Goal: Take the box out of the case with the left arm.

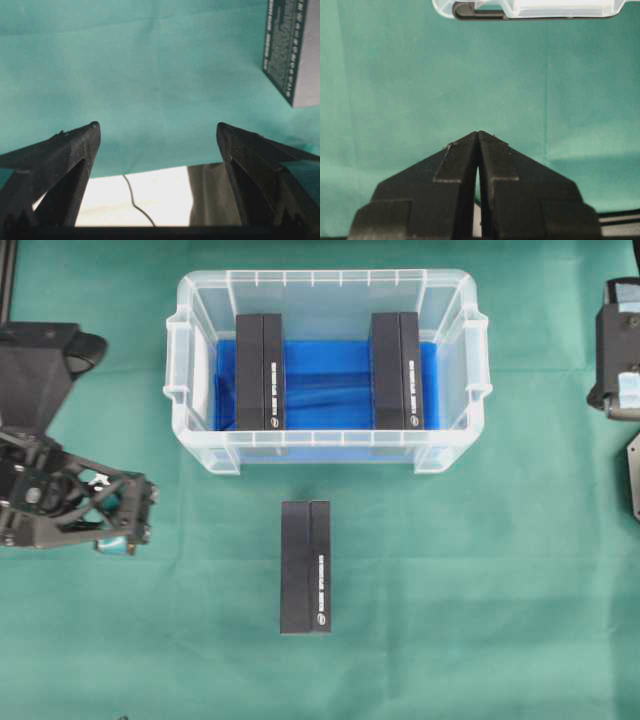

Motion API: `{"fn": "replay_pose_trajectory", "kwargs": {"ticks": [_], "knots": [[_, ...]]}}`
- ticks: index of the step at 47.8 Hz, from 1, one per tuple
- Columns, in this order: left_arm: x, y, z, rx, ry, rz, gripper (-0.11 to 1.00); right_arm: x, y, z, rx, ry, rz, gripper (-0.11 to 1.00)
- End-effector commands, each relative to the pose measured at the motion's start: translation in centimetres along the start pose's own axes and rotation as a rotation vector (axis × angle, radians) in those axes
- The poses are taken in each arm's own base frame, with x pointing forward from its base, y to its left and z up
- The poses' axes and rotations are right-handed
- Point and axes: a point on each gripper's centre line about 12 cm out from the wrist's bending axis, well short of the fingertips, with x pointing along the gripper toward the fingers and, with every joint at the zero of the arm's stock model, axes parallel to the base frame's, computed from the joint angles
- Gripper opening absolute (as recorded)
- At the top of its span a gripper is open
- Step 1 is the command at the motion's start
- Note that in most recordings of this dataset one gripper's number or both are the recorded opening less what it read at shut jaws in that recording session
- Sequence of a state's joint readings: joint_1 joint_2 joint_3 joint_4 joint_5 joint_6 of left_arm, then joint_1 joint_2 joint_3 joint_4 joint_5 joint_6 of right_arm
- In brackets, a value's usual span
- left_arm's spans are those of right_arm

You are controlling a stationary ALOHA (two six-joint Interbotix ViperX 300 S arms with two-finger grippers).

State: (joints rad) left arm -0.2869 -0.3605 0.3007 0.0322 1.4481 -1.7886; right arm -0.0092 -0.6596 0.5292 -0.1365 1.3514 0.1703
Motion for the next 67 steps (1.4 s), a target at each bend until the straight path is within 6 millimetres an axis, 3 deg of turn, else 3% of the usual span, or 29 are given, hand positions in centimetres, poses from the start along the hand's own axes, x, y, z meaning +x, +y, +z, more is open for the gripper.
{"fn": "replay_pose_trajectory", "kwargs": {"ticks": [1, 17, 30, 46, 67], "knots": [[-0.8, 0.6, 0.3, -0.001, 0.004, -0.029, 0.93, -0.3, 0.0, 0.2, -0.001, -0.012, 0.0, 0.03], [-1.0, 2.0, 4.0, -0.024, -0.024, -0.043, 0.93, -0.3, 0.0, 0.2, 0.0, -0.014, 0.001, 0.03], [-1.3, 2.6, 9.6, 0.004, -0.073, -0.011, 0.93, -0.3, 0.0, 0.2, 0.003, -0.012, 0.002, 0.03], [-1.9, 5.1, 15.8, -0.008, -0.107, 0.053, 0.93, -0.3, 0.0, 0.2, 0.003, -0.014, 0.002, 0.03], [-1.8, 5.2, 16.6, -0.015, -0.102, 0.053, 0.93, -0.3, 0.0, 0.2, 0.001, -0.014, 0.001, 0.03]]}}
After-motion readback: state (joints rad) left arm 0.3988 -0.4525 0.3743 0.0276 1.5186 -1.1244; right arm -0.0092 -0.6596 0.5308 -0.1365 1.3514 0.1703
